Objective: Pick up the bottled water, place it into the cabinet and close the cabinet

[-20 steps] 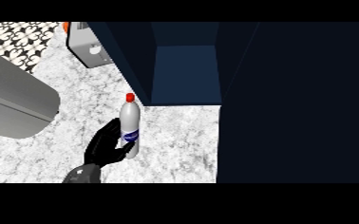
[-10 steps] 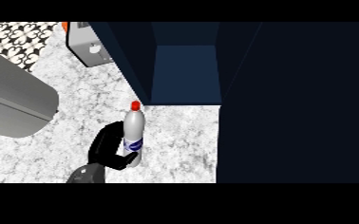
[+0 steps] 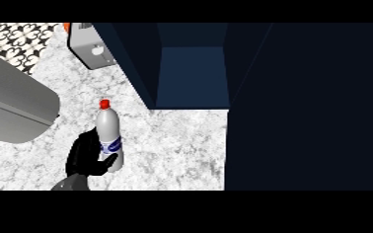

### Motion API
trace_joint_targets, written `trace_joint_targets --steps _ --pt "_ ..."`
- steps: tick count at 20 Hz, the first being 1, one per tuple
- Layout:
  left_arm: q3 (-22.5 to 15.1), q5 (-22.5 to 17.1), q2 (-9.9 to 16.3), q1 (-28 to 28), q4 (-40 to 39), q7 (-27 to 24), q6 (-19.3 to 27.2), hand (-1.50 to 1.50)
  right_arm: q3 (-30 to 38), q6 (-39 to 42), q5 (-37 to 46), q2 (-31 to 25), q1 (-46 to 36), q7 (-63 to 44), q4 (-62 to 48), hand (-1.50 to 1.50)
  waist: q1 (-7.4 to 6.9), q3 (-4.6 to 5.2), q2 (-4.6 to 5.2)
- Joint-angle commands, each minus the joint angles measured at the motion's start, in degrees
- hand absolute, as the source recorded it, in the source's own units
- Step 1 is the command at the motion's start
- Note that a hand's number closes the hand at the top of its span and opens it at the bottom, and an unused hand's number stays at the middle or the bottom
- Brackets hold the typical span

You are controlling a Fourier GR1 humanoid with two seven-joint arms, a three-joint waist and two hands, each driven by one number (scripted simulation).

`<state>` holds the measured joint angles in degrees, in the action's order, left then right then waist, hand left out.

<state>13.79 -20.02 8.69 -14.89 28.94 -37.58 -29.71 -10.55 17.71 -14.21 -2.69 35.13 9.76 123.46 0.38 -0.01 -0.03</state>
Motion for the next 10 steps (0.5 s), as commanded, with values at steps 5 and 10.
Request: trace_joint_targets --steps 5,10 --pt "0.3 -6.0 -1.6 3.0 10.1 7.4 -1.4 1.5 0.6 -0.2 0.1 -0.1 -1.7 0.4 -2.1 -1.5 -0.32 -0.01 -0.09" --pt "-1.1 -8.0 -4.0 5.3 18.0 11.2 1.0 1.5 -0.7 0.3 0.7 -0.3 -0.6 0.5 -2.1 -1.5 -0.32 -0.02 -0.11"
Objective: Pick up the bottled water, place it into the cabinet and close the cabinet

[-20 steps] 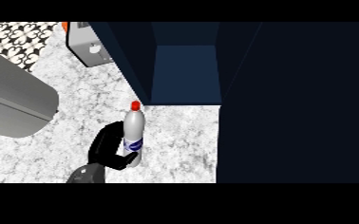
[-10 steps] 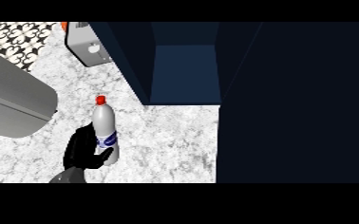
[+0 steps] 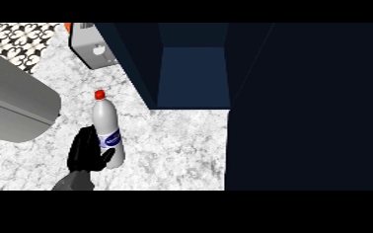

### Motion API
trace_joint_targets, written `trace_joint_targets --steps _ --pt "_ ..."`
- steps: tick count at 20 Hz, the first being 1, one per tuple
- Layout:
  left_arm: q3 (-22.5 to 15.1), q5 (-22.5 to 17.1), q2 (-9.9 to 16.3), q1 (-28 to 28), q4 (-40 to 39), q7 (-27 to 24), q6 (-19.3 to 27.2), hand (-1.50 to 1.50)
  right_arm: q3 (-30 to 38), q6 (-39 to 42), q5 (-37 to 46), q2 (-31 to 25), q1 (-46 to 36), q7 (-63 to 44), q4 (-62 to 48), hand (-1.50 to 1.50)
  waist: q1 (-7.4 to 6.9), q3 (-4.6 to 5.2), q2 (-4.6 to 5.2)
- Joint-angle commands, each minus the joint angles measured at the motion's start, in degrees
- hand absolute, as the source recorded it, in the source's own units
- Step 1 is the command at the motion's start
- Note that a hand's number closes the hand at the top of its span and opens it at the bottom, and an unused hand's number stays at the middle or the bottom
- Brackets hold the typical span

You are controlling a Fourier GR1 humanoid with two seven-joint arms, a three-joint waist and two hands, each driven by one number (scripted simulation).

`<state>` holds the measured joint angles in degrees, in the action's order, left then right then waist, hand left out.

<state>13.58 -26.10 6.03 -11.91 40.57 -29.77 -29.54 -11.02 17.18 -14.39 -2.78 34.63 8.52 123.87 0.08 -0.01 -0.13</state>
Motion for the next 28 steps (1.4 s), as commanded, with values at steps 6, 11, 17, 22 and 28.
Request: trace_joint_targets --steps 6,11,17,22,28 --pt "-5.3 -3.3 -2.4 9.8 25.9 14.5 6.4 1.5 -3.2 0.7 3.3 0.5 2.8 3.7 -0.7 -1.5 -0.15 -0.05 -0.14" --pt "-8.0 -1.3 -5.9 5.2 29.1 14.7 13.0 1.5 -5.7 -2.5 3.5 2.5 -0.5 0.1 -0.8 -1.5 0.16 0.01 0.06" --pt "-20.6 0.2 -6.0 7.2 38.4 15.6 25.5 1.5 2.8 0.1 -5.0 -1.8 -4.3 -2.0 -0.7 -1.5 0.03 -0.01 0.07" --pt "-22.6 -0.1 -6.0 -3.3 37.9 20.2 35.6 1.5 -3.7 -0.2 1.3 -0.5 0.7 1.8 -0.9 -1.5 0.56 0.0 0.07" --pt "-26.6 -0.2 -6.0 -15.4 33.8 23.2 46.6 1.5 -5.6 -4.5 2.2 1.7 -4.3 -3.3 0.1 -1.5 0.61 0.02 0.16"
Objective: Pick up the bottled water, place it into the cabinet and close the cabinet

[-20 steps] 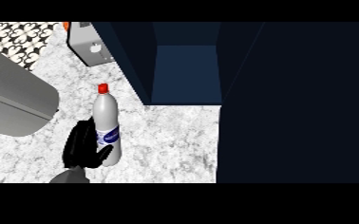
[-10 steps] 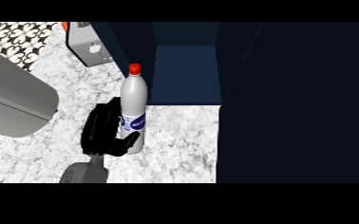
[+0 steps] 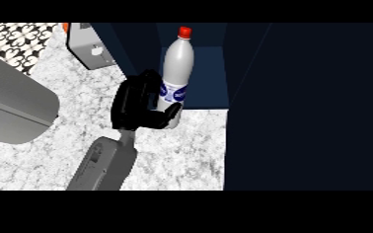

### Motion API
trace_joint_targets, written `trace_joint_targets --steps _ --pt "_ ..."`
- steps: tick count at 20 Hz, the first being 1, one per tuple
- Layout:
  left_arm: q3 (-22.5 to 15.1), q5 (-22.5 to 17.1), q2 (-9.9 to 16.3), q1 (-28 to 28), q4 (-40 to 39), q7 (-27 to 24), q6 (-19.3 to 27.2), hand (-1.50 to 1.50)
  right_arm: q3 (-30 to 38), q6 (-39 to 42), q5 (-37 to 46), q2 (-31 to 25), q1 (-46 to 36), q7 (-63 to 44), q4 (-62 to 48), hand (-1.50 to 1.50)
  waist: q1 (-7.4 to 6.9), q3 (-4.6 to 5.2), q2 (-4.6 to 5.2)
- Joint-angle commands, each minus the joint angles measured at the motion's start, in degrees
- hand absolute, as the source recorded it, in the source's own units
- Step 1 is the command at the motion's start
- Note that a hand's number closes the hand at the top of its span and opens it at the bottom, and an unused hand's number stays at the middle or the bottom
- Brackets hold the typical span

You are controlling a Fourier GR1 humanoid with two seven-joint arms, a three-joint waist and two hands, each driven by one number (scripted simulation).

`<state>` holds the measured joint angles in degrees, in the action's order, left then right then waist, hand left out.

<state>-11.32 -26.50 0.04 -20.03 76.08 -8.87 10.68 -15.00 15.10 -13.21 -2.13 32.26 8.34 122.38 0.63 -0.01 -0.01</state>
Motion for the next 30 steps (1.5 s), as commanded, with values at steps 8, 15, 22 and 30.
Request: trace_joint_targets --steps 8,15,22,30 --pt "-5.0 5.5 0.0 -17.4 -13.2 -1.7 13.7 1.5 1.9 -0.4 -2.9 -0.5 -2.7 -1.4 -1.1 -1.5 1.15 0.01 0.37" --pt "-4.3 10.1 0.0 -21.0 -16.4 1.2 20.3 1.5 0.0 1.0 -0.9 -1.0 1.1 2.1 -2.3 -1.5 1.81 -0.03 0.29" --pt "-3.6 13.4 0.8 -25.2 -20.7 3.5 26.2 1.5 -0.4 -0.6 -1.5 0.1 -3.7 -1.3 -1.6 -1.5 3.11 -0.01 0.97" --pt "-5.4 15.5 5.1 -23.3 -22.5 3.9 27.9 1.5 -0.2 1.3 -2.1 -1.3 -2.7 -0.6 -2.3 -1.5 3.7 0.02 1.13"
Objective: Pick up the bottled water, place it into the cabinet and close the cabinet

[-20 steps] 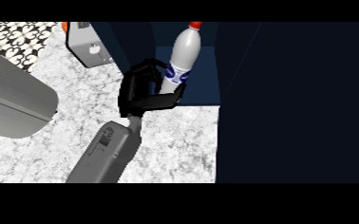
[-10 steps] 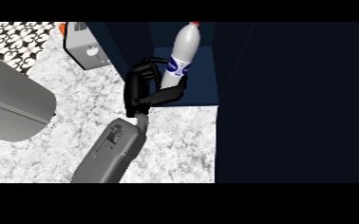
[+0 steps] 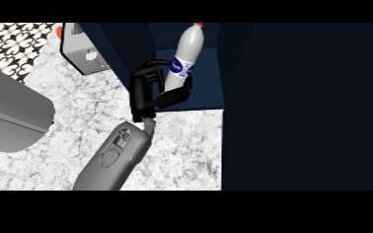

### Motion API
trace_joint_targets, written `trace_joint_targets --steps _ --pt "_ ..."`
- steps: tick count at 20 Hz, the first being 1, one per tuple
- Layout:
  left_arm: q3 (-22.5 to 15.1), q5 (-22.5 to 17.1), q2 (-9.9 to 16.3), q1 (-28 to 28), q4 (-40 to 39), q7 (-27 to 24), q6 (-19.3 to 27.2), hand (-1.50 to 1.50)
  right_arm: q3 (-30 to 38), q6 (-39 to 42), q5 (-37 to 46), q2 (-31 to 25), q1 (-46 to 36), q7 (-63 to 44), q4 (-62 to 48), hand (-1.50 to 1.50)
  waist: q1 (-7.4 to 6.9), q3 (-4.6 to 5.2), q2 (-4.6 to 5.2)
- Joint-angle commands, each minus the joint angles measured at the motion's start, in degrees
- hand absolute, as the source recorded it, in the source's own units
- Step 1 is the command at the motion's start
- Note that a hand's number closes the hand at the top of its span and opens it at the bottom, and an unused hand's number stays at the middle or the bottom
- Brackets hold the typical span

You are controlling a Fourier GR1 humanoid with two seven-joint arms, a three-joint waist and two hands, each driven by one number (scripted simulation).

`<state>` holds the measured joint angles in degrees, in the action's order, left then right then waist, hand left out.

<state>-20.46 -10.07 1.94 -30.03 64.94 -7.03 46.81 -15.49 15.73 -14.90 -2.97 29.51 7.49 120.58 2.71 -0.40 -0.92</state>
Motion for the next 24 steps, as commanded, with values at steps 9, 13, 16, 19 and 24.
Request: trace_joint_targets --steps 9,13,16,19,24 --pt "0.4 4.6 7.5 -14.0 -15.7 3.7 -2.1 1.5 0.0 1.2 -0.7 -0.5 -0.2 0.8 -1.9 -1.5 2.8 0.35 2.46" --pt "-1.2 6.5 8.2 -12.6 -17.9 3.9 0.7 1.5 -0.4 1.1 0.4 -0.6 0.5 1.4 -1.1 -1.5 2.56 0.43 2.36" --pt "0.1 6.3 6.2 -16.1 -23.7 2.0 0.3 -1.5 -0.4 1.1 -0.4 -0.4 -0.3 0.8 -1.5 -1.5 2.49 0.49 2.63" --pt "2.8 5.0 6.8 -21.7 -30.5 1.7 -3.4 -1.5 0.6 2.5 -1.5 -1.9 2.5 2.2 -0.2 -1.5 2.5 0.47 2.31" --pt "6.2 4.1 6.0 -25.3 -39.4 -4.2 -5.0 -1.5 0.8 0.8 -0.6 0.2 -2.7 1.9 -3.5 -1.5 1.8 0.51 2.93"
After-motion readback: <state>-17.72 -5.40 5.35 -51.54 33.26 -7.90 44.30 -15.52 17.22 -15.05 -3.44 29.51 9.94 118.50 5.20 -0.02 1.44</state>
